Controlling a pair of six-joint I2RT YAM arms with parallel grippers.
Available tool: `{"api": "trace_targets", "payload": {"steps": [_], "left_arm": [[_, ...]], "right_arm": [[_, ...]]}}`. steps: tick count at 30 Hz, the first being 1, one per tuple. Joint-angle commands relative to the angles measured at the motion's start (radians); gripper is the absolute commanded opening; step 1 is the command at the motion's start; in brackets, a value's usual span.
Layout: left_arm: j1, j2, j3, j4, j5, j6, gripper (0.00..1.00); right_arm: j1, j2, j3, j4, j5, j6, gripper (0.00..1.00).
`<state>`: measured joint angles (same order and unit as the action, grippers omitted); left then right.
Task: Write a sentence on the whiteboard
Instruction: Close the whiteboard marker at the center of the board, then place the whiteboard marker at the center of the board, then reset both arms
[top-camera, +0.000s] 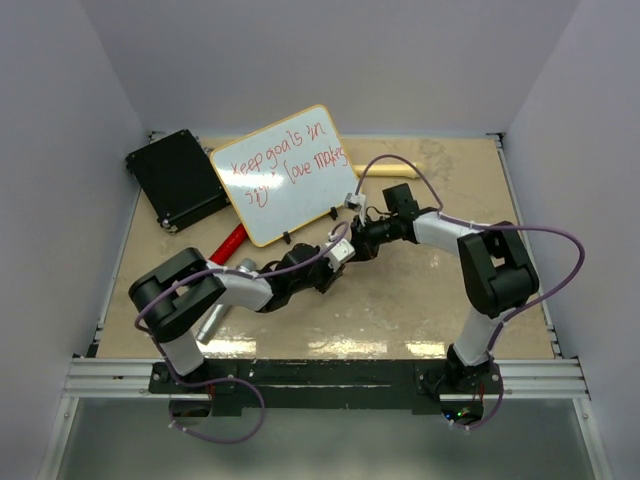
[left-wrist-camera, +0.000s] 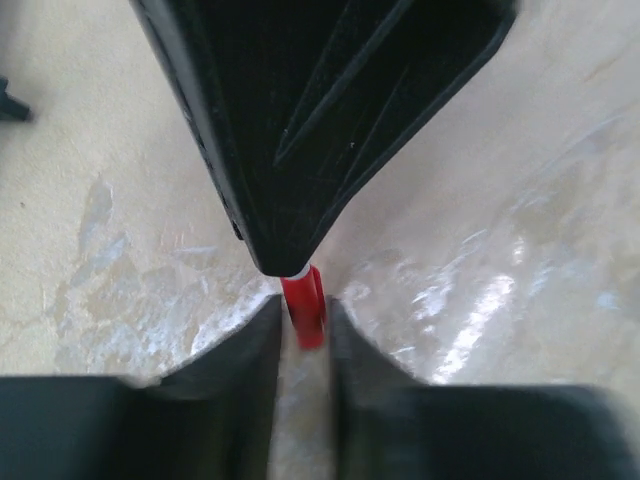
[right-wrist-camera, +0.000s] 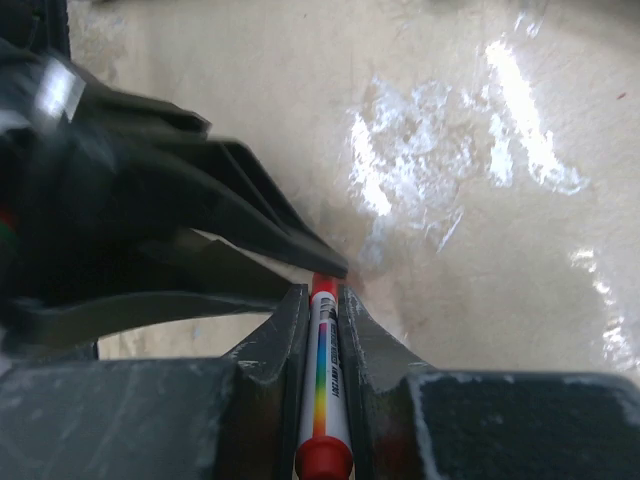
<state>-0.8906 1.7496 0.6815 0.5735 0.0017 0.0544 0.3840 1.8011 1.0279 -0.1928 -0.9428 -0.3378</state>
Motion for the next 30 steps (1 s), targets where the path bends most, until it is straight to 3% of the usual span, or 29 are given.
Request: {"api": "trace_targets", "payload": {"steps": [1,3,6,9,11,14,15,16,18,20,22,25,27,30], "left_arm": [[-0.007,-0.229,-0.075,0.368,0.078,-0.137,0.44],[-0.008,-0.280,-0.164,0.335,0.089,-0.227,0.57],[-0.011,-0.393,-0.227,0.177,0.083,-0.268,0.65],[-0.011,-0.533,-0.250,0.007,0.045,-0.278,0.68],[-0.005,-0.654,-0.246,-0.136,0.002,-0.284,0.70],[0.010,-0.823,-0.206,-0.323,-0.142,-0.354,0.92],[0.022,-0.863,-0.173,-0.369,-0.245,-0.379,1.00],[0.036,-0.936,-0.152,-0.458,-0.288,-0.404,1.00],[0.120,-0.984,-0.053,-0.544,-0.287,-0.441,1.00],[0.204,-0.969,0.048,-0.729,-0.226,-0.446,1.00],[0.303,-0.926,0.182,-0.849,-0.167,-0.424,1.00],[0.370,-0.904,0.260,-0.911,-0.177,-0.380,1.00],[0.380,-0.915,0.282,-0.931,-0.196,-0.361,1.00],[0.380,-0.953,0.264,-0.916,-0.186,-0.360,1.00]], "right_arm": [[-0.039,-0.029,-0.032,-0.119,-0.050,0.033,0.05],[-0.077,-0.022,-0.028,-0.132,-0.053,0.023,0.08],[-0.099,-0.014,-0.015,-0.154,-0.054,0.003,0.14],[-0.114,-0.034,-0.002,-0.172,-0.050,-0.020,0.30],[-0.137,-0.084,0.011,-0.180,-0.010,-0.039,0.46],[-0.166,-0.212,0.034,-0.188,0.103,-0.063,0.75],[-0.172,-0.250,0.041,-0.174,0.134,-0.061,0.90],[-0.181,-0.285,0.047,-0.172,0.177,-0.061,0.99],[-0.198,-0.406,0.061,-0.152,0.309,-0.055,0.99],[-0.227,-0.513,0.067,-0.139,0.405,-0.041,0.99],[-0.258,-0.580,0.078,-0.126,0.433,-0.020,0.98],[-0.295,-0.693,0.078,-0.091,0.571,0.089,0.99],[-0.295,-0.776,0.066,-0.059,0.703,0.188,0.99],[-0.295,-0.865,0.063,-0.037,0.780,0.256,0.99]]}}
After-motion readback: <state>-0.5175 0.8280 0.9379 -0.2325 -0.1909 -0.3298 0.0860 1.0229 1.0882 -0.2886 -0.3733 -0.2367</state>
